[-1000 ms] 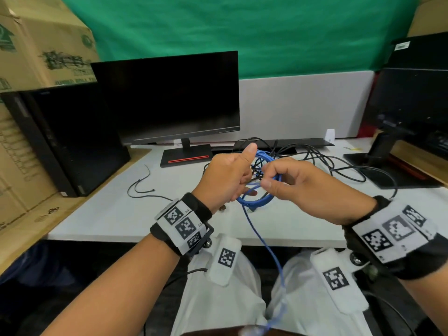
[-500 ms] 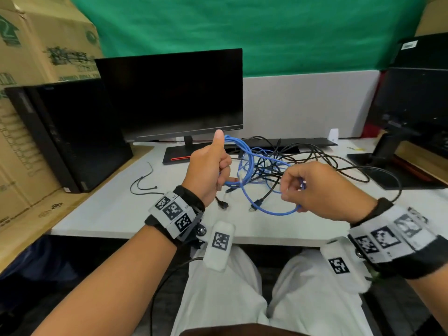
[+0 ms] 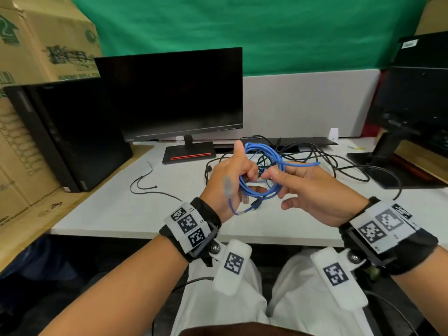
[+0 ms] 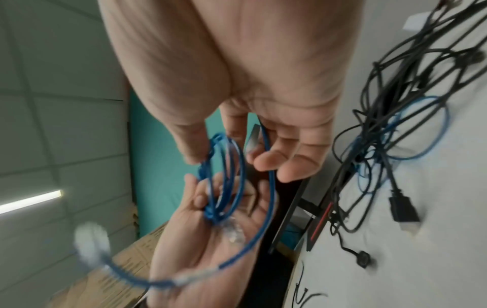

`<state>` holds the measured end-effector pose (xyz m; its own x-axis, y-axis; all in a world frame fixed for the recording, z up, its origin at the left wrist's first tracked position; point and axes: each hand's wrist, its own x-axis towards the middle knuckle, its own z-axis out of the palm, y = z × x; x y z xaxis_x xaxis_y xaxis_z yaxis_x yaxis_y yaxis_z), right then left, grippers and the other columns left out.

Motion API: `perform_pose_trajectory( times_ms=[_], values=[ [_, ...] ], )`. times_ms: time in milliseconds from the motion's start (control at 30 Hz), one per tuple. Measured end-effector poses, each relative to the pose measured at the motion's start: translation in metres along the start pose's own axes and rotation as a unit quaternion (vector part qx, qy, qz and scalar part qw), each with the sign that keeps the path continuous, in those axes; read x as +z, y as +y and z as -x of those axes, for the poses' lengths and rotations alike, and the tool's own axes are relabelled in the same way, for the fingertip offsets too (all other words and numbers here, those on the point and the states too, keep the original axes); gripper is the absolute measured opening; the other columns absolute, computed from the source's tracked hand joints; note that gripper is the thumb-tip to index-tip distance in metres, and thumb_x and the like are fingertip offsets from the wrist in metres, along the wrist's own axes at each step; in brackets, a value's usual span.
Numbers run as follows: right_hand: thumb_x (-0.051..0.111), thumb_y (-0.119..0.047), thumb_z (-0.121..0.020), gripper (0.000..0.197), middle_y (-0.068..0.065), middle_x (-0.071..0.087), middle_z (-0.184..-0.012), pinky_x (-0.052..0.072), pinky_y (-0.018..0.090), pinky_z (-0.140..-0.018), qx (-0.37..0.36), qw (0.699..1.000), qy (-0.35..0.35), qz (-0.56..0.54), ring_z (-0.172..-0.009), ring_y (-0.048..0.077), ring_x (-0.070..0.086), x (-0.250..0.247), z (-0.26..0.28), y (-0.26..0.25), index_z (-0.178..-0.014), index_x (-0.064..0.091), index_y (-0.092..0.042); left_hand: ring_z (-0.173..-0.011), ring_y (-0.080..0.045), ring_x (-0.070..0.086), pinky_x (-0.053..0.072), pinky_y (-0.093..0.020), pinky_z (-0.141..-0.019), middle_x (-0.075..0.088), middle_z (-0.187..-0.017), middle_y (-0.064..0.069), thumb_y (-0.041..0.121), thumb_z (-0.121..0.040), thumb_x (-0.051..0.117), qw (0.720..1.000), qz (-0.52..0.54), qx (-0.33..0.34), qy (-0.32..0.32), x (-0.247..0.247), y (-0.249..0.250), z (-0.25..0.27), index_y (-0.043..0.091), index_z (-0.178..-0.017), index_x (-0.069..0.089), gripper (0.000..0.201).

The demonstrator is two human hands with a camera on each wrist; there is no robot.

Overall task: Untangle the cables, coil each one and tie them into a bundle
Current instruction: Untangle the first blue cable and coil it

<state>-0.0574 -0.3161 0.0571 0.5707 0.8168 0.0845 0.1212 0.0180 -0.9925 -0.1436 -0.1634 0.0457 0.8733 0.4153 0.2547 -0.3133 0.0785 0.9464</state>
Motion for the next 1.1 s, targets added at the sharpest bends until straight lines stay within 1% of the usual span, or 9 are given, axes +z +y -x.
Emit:
perform_pose_trajectory(
  times_ms=[133, 233, 333, 400, 567, 700, 833, 967, 1100],
  values=[
    [0.052, -0.019, -0.101, 0.033, 0.014, 0.054, -0.075, 0.048, 0.035, -0.055, -0.046, 0.998, 0.028, 0.028, -0.060, 0.017, 0.051, -0.005, 0.000, -0.010, -0.077, 0.060, 0.004, -0.069, -0.017, 0.054, 0.051, -0.038, -0.063, 0.055, -0.070, -0.003, 0.047, -0.105, 0.038, 0.995, -0.098, -0.017, -0.032, -0.004, 0.004, 0.003, 0.015, -0.070, 0.058, 0.051],
    [0.049, -0.015, -0.103, 0.035, 0.013, 0.049, -0.074, 0.051, 0.038, -0.057, -0.054, 0.992, 0.016, 0.117, -0.063, 0.021, 0.050, -0.014, 0.002, -0.014, -0.074, 0.055, 0.004, -0.076, -0.009, 0.067, 0.058, -0.036, -0.070, 0.070, -0.089, 0.004, 0.029, -0.104, 0.051, 0.962, -0.263, 0.052, -0.055, -0.010, 0.017, 0.004, 0.019, -0.106, 0.065, 0.017],
    [0.049, -0.010, -0.101, 0.029, 0.007, 0.051, -0.071, 0.054, 0.035, -0.057, -0.057, 0.975, -0.037, 0.213, -0.064, 0.019, 0.052, -0.013, 0.005, -0.011, -0.077, 0.054, 0.005, -0.078, -0.006, 0.066, 0.055, -0.023, -0.074, 0.066, -0.103, 0.005, 0.015, -0.098, 0.061, 0.914, -0.368, 0.123, -0.119, -0.007, 0.026, 0.008, 0.025, -0.132, 0.055, 0.037],
    [0.050, -0.012, -0.101, 0.026, 0.000, 0.058, -0.071, 0.056, 0.034, -0.057, -0.073, 0.957, -0.055, 0.275, -0.062, 0.013, 0.057, -0.009, 0.005, -0.006, -0.079, 0.059, -0.001, -0.069, -0.001, 0.063, 0.051, -0.016, -0.068, 0.068, -0.092, 0.011, 0.011, -0.098, 0.060, 0.892, -0.397, 0.144, -0.161, -0.001, 0.026, 0.014, 0.020, -0.135, 0.057, 0.038],
    [0.059, 0.001, -0.092, 0.020, -0.001, 0.067, -0.092, 0.058, 0.031, -0.071, -0.106, 0.949, -0.033, 0.294, -0.077, 0.011, 0.067, -0.005, -0.001, 0.002, -0.102, 0.063, -0.016, -0.092, -0.019, 0.066, 0.052, -0.040, -0.085, 0.073, -0.095, -0.002, 0.018, -0.103, 0.052, 0.850, -0.474, 0.196, -0.120, 0.001, 0.021, 0.015, 0.021, -0.130, 0.065, 0.030],
    [0.070, -0.003, -0.086, 0.045, 0.003, 0.066, -0.109, 0.057, 0.035, -0.071, -0.106, 0.965, 0.033, 0.237, -0.080, 0.022, 0.068, -0.002, -0.004, 0.005, -0.124, 0.057, -0.024, -0.069, -0.004, 0.056, 0.043, -0.032, -0.067, 0.063, -0.076, 0.006, 0.019, -0.105, 0.047, 0.849, -0.474, 0.233, -0.023, -0.006, 0.018, 0.009, 0.011, -0.109, 0.069, 0.025],
    [0.072, -0.001, -0.082, 0.045, 0.005, 0.068, -0.107, 0.057, 0.038, -0.064, -0.074, 0.976, 0.117, 0.168, -0.072, 0.027, 0.066, 0.001, -0.006, 0.006, -0.106, 0.045, -0.027, -0.069, -0.029, 0.057, 0.048, -0.049, -0.067, 0.059, -0.073, -0.008, 0.020, -0.107, 0.040, 0.876, -0.447, 0.180, -0.005, -0.006, 0.011, 0.008, 0.006, -0.102, 0.061, 0.025],
    [0.076, -0.003, -0.082, 0.032, 0.016, 0.073, -0.090, 0.058, 0.031, -0.059, -0.008, 0.990, 0.141, 0.030, -0.065, 0.021, 0.069, 0.001, -0.010, 0.006, -0.109, 0.058, -0.006, -0.073, -0.022, 0.058, 0.048, -0.039, -0.066, 0.060, -0.078, -0.001, 0.018, -0.107, 0.037, 0.883, -0.430, 0.184, 0.033, -0.005, 0.009, 0.008, 0.010, -0.106, 0.059, 0.023],
    [0.076, 0.004, -0.078, 0.019, 0.010, 0.076, -0.079, 0.053, 0.018, -0.058, -0.056, 0.983, 0.177, 0.002, -0.068, 0.016, 0.071, -0.003, -0.012, 0.006, -0.094, 0.069, -0.004, -0.064, -0.026, 0.057, 0.050, -0.050, -0.063, 0.062, -0.078, -0.007, 0.015, -0.104, 0.041, 0.870, -0.459, 0.178, 0.020, -0.006, 0.010, 0.007, 0.020, -0.137, 0.045, 0.034]
  ],
)
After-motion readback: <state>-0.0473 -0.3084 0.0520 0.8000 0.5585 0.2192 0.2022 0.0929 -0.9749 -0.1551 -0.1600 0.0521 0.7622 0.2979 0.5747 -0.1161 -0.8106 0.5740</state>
